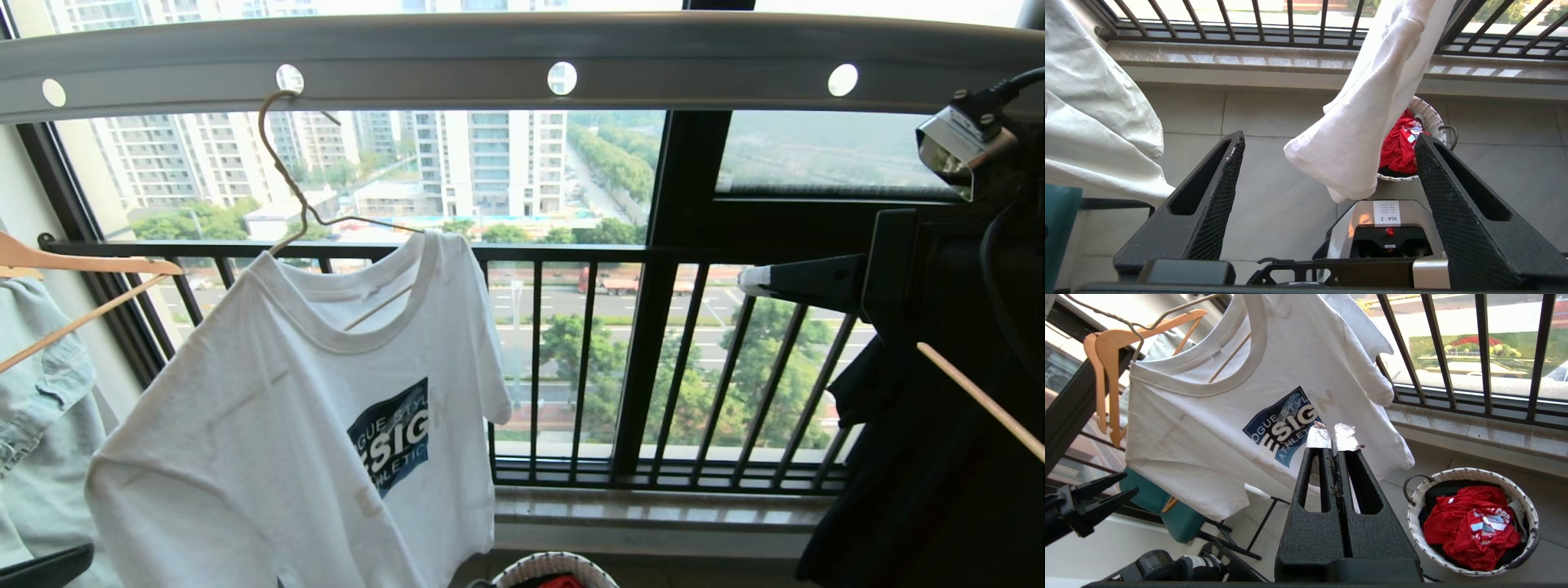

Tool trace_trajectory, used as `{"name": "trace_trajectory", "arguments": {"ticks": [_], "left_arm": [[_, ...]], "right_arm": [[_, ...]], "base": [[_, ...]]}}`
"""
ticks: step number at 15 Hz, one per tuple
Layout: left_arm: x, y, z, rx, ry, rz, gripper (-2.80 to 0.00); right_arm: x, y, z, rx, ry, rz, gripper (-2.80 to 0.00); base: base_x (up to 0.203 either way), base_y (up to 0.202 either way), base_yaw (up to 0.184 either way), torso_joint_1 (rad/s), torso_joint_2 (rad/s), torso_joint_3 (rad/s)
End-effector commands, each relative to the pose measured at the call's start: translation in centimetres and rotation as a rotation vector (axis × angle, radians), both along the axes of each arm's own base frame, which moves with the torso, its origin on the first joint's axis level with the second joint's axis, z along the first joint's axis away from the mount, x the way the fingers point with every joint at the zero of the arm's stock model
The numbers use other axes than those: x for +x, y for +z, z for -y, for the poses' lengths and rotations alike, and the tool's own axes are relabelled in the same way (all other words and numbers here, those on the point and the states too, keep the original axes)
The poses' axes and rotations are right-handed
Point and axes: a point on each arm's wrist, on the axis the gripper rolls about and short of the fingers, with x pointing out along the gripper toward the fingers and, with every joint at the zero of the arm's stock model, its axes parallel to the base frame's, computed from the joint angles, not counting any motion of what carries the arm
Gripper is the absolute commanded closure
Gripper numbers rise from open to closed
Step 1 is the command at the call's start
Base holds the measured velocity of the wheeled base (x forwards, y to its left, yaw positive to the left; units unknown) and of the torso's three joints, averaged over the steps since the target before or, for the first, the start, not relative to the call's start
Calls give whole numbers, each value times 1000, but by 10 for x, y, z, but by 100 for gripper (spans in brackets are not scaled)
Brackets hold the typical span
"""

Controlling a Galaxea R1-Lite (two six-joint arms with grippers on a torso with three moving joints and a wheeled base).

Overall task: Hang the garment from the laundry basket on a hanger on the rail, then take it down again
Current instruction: Take the clothes off the clothes rack

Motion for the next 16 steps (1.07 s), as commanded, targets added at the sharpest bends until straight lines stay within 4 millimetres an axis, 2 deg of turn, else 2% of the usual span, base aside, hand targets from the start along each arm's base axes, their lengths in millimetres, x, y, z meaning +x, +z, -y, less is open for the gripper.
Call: {"name": "trace_trajectory", "arguments": {"ticks": [1,5,6,7,12,16], "left_arm": [[16,-11,1,17,-8,-47,-280],[34,-22,2,19,-8,-79,-280],[38,-24,2,18,-8,-57,-162],[39,-25,3,22,-12,-52,0],[49,-31,3,26,-19,-85,0],[46,-30,3,23,-16,-70,0]], "right_arm": [[0,1,0,1,-1,2,0],[1,1,3,2,-11,3,0],[1,1,3,2,-13,2,0],[1,1,3,3,-14,4,0],[3,-1,3,-1,-16,-4,0],[4,-1,3,-1,-16,-5,0]], "base": [[0,0,0,0,0,0],[0,0,0,0,0,0],[0,0,0,0,0,0],[0,0,0,0,0,0],[0,0,0,0,0,0],[0,0,0,0,0,0]]}}
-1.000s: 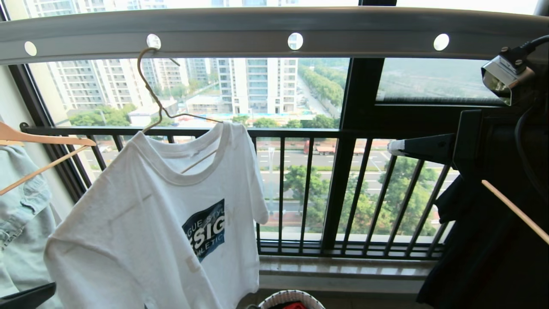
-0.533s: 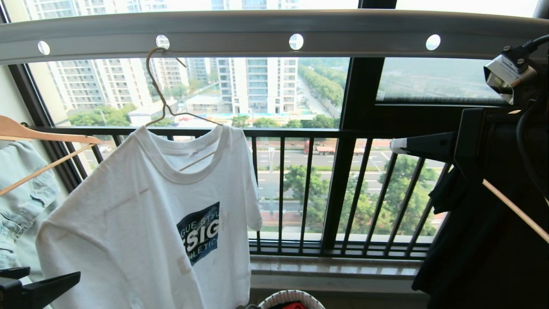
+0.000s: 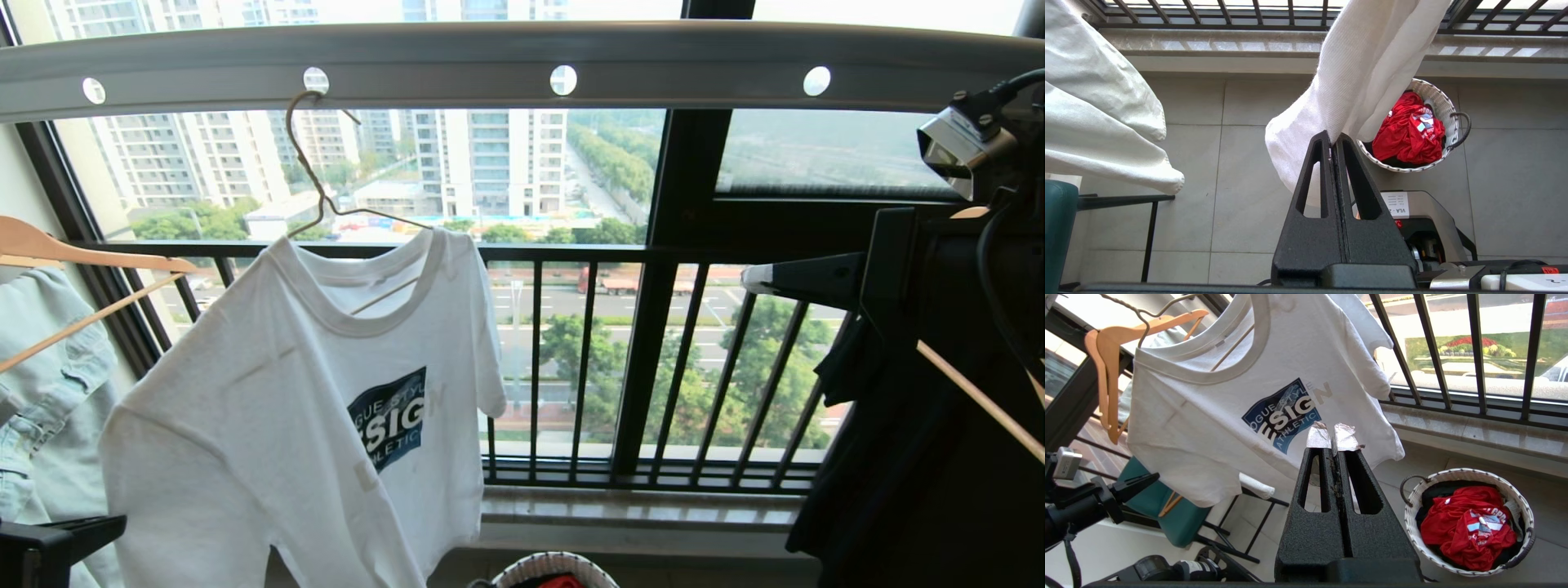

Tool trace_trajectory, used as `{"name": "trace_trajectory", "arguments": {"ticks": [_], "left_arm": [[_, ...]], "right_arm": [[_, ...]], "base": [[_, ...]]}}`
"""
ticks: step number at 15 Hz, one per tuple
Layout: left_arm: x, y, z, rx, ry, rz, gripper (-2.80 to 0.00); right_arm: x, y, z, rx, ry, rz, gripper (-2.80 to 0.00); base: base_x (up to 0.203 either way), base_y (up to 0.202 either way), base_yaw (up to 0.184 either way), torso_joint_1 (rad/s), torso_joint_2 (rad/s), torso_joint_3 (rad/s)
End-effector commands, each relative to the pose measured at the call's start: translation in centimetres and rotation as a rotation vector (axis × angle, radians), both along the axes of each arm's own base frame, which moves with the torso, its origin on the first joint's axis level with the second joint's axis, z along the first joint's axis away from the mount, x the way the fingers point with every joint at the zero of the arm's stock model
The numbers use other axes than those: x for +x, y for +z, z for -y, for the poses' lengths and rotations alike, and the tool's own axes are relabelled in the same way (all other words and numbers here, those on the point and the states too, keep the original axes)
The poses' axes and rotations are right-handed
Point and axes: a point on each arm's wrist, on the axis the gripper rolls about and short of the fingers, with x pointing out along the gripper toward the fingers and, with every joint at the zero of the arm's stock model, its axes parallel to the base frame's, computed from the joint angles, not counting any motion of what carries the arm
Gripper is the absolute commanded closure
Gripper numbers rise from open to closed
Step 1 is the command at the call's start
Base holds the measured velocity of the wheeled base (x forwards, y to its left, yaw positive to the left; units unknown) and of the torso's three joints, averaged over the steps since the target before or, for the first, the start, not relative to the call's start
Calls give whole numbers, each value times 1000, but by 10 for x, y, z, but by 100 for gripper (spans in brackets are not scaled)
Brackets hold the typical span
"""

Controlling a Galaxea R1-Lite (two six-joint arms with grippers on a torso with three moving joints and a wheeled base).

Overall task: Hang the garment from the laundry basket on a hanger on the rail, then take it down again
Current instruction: Take the clothes off the clothes rack

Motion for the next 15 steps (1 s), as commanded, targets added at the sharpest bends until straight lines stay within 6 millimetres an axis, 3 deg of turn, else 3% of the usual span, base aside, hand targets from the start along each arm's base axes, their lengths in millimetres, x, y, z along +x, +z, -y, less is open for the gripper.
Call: {"name": "trace_trajectory", "arguments": {"ticks": [1,7,15], "left_arm": [[-1,-3,0,-1,1,-13,0],[-4,-22,0,2,0,-79,0],[-28,-36,-2,6,0,-114,0]], "right_arm": [[1,-1,-1,1,3,-7,0],[1,-2,-1,0,4,-9,0],[1,-2,-1,-1,4,-12,0]], "base": [[0,0,0,0,0,0],[0,0,0,0,0,0],[0,0,0,0,0,0]]}}
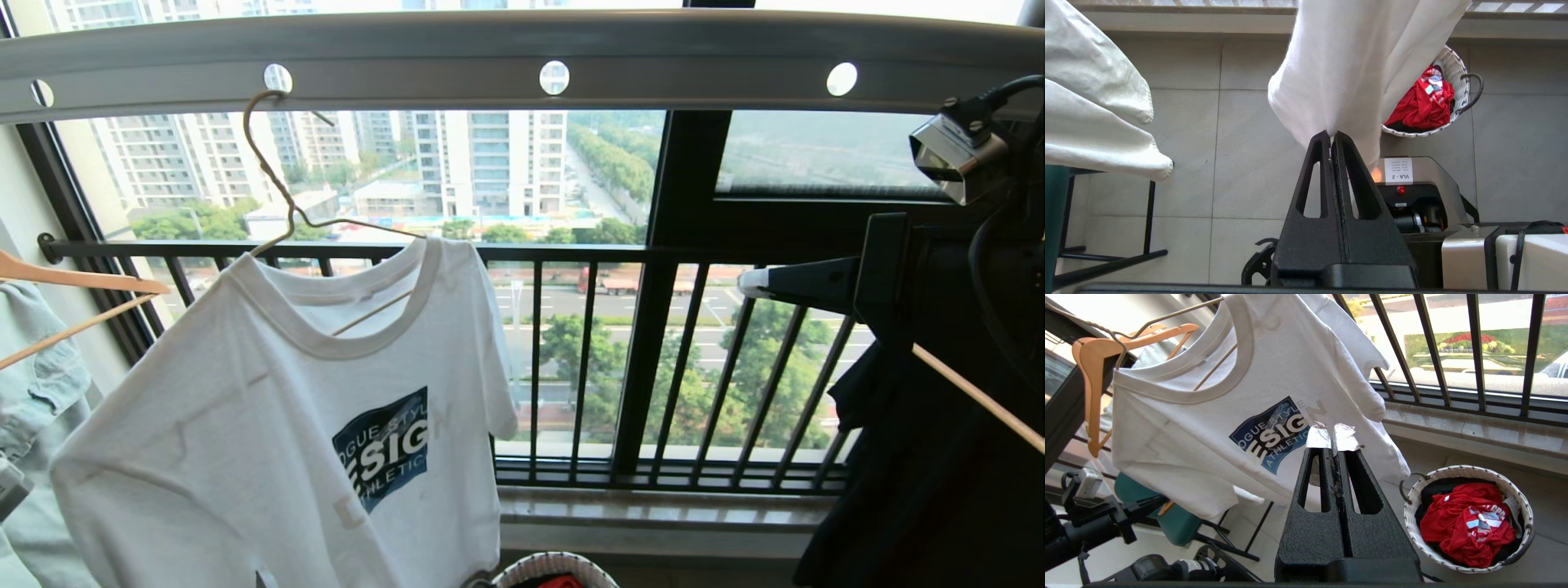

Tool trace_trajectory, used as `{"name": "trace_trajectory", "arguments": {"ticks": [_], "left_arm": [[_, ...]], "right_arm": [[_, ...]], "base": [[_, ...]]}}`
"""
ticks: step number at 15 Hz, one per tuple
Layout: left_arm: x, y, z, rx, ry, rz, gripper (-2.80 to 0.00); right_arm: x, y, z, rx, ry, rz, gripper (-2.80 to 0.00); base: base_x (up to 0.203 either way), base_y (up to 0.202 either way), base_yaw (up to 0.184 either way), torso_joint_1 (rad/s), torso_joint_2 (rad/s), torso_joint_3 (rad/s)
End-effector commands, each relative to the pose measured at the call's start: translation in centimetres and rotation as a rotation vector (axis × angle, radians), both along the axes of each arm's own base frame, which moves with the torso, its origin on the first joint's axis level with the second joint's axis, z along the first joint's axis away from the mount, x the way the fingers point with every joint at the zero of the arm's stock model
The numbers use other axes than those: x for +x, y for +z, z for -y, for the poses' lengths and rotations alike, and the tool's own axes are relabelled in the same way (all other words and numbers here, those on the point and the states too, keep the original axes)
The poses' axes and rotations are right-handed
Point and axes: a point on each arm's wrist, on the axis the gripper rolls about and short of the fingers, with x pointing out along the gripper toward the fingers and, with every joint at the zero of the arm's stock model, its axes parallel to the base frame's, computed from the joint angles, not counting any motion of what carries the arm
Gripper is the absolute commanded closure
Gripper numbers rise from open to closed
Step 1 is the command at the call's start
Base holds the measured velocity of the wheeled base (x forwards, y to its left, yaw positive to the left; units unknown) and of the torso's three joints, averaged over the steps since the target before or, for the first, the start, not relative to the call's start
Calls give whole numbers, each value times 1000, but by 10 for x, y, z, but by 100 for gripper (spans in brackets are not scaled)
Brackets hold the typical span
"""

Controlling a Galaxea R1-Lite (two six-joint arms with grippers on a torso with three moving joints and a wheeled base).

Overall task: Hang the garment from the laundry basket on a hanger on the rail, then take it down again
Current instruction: Take the clothes off the clothes rack

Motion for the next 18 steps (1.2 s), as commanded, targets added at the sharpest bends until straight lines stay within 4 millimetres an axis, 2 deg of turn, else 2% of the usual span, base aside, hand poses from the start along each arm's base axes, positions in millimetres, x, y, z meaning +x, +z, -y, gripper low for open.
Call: {"name": "trace_trajectory", "arguments": {"ticks": [1,4,7,8,9,14,16,18], "left_arm": [[-9,-8,-1,0,0,-15,0],[-15,-11,-1,0,0,-5,0],[-20,8,-1,-4,-1,60,0],[-26,16,-2,-4,-2,68,-128],[-32,24,-2,-4,-4,64,-280],[-46,52,-2,-12,-45,99,-280],[-40,53,-1,28,-97,85,-280],[-24,55,-1,55,-110,90,-280]], "right_arm": [[0,0,0,2,2,-3,0],[-1,1,0,3,1,0,0],[0,0,0,3,2,-1,0],[0,0,0,3,2,-1,0],[0,0,0,3,3,-1,0],[2,-3,-3,-1,17,-16,0],[2,-4,-3,-2,17,-19,0],[3,-5,-3,-3,17,-21,0]], "base": [[0,0,0,0,0,0],[0,0,0,0,0,0],[0,0,0,0,0,0],[0,0,0,0,0,0],[0,0,0,0,0,0],[0,0,0,0,0,0],[0,0,0,0,0,0],[0,0,0,0,0,0]]}}
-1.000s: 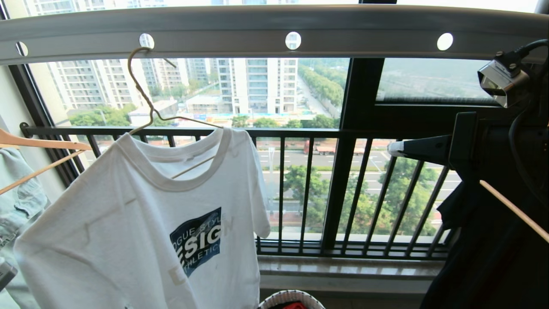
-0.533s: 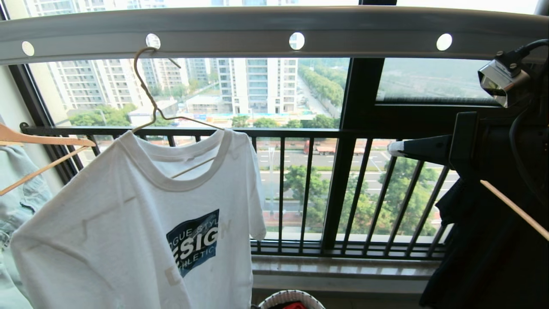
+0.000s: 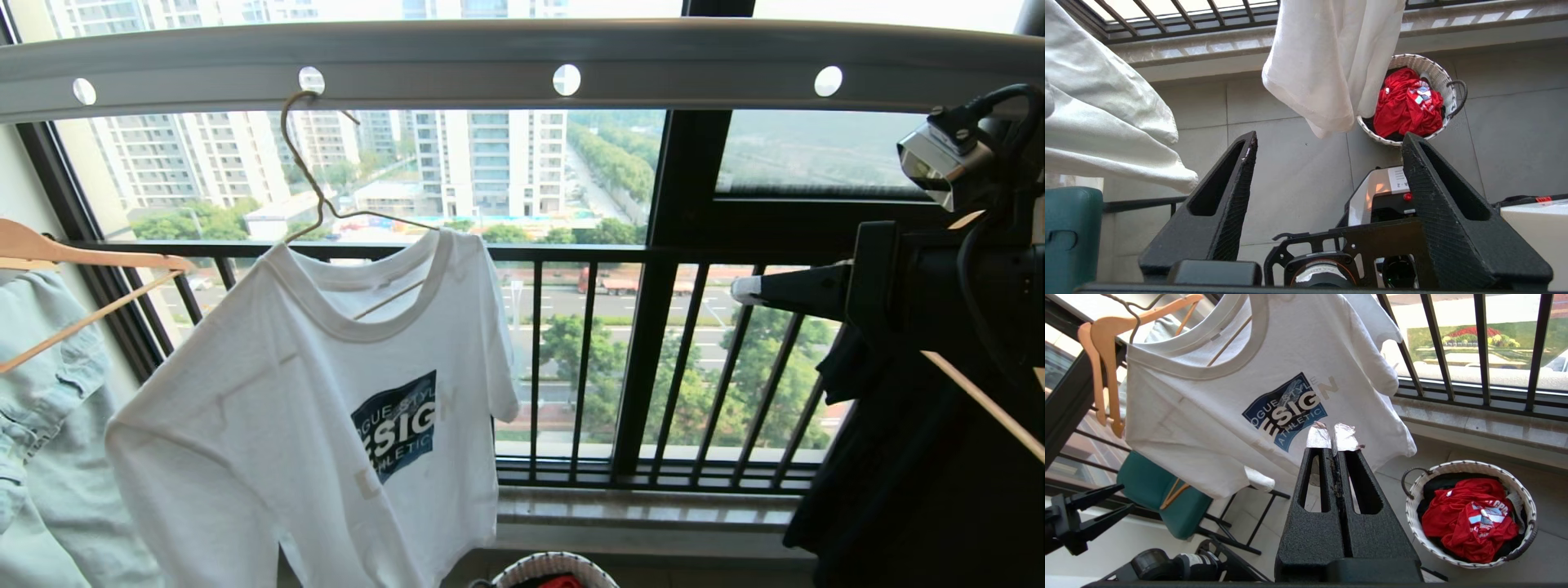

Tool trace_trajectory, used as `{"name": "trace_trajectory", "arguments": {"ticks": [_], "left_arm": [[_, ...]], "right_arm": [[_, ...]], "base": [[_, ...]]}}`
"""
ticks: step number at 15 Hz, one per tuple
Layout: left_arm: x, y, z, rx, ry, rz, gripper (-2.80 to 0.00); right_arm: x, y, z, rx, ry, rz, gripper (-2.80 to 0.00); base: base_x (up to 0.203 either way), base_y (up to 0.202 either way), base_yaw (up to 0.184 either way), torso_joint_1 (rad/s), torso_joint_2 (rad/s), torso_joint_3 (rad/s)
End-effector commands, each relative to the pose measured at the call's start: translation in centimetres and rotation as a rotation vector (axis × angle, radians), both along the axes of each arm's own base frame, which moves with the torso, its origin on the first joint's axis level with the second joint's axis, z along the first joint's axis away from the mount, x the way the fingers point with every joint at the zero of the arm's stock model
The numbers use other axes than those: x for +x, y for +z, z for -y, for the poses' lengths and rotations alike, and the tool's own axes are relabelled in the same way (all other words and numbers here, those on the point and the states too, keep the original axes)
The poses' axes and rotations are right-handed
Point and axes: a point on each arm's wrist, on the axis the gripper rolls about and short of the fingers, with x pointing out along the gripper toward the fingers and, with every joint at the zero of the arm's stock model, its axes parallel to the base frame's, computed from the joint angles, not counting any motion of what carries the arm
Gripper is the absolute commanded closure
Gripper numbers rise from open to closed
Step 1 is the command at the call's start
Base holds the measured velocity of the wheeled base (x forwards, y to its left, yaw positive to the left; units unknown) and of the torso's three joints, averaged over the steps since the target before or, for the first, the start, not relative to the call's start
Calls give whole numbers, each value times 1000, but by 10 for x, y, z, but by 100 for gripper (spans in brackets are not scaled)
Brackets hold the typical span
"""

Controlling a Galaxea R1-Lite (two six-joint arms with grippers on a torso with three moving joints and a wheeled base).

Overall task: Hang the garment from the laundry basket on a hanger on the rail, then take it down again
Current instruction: Take the clothes off the clothes rack

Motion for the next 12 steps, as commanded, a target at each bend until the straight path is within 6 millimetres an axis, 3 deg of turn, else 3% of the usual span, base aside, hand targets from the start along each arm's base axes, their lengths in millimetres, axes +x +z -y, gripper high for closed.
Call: {"name": "trace_trajectory", "arguments": {"ticks": [1,12], "left_arm": [[22,2,1,17,-5,-13,-280],[108,-18,5,63,-31,-25,-280]], "right_arm": [[2,-2,-1,-1,3,-11,0],[7,-8,-3,-20,5,-22,0]], "base": [[0,0,0,0,0,0],[0,0,0,0,0,0]]}}
